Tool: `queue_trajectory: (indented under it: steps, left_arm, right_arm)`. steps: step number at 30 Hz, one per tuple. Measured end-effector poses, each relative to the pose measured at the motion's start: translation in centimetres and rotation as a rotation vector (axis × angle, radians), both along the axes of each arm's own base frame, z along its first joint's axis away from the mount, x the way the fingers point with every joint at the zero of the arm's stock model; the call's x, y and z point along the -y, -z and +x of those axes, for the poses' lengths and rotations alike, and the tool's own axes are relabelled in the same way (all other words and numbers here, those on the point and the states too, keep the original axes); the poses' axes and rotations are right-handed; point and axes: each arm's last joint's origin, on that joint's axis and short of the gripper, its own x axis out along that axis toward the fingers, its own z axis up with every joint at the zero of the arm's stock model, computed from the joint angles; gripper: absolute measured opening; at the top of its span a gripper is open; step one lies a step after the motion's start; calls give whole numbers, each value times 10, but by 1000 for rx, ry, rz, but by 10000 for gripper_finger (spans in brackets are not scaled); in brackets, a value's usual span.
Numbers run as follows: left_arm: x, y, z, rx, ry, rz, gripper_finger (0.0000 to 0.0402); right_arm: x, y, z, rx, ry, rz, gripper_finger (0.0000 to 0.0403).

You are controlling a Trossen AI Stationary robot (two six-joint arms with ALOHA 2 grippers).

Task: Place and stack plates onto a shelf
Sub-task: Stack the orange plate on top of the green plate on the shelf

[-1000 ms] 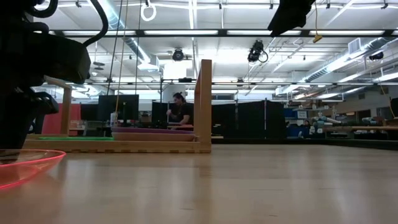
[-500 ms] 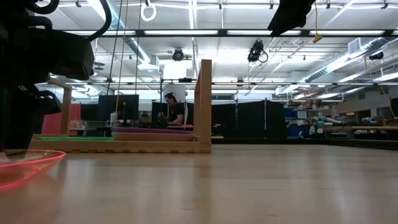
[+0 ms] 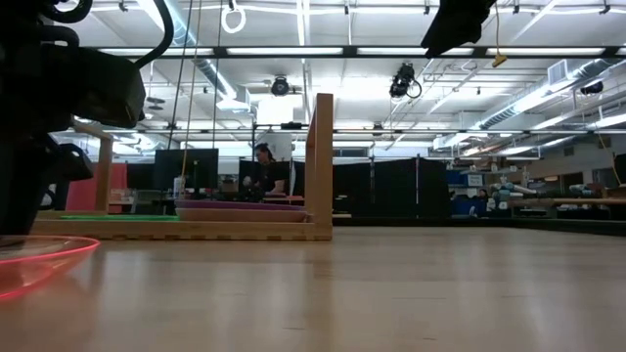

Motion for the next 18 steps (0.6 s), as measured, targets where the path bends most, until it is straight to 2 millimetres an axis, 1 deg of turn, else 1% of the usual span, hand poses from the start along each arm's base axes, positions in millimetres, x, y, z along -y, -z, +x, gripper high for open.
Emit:
queue_trajectory:
  steps: [18]
  left_arm:
    - [0,0,0,0,4,-1,19]
  right_arm:
    - [0,0,0,0,0,0,226]
